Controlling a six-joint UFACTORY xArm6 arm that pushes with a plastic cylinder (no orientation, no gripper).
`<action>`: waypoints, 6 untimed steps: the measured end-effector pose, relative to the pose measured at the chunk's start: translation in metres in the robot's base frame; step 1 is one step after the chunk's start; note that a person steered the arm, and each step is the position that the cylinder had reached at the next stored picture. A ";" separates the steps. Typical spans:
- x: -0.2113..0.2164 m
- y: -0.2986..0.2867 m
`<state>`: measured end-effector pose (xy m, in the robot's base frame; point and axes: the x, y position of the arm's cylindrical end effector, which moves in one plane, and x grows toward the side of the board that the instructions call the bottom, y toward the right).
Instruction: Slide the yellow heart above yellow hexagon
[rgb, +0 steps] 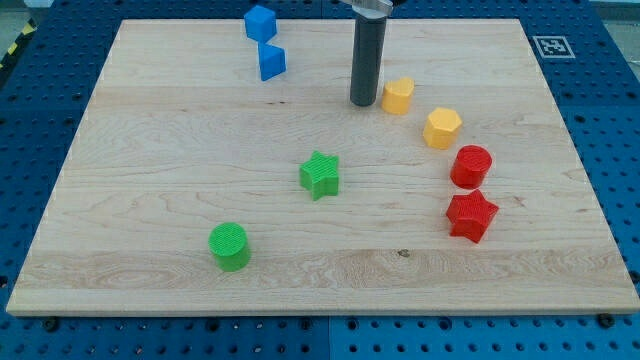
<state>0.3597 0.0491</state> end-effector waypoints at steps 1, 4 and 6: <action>-0.003 0.000; -0.005 0.060; 0.000 0.063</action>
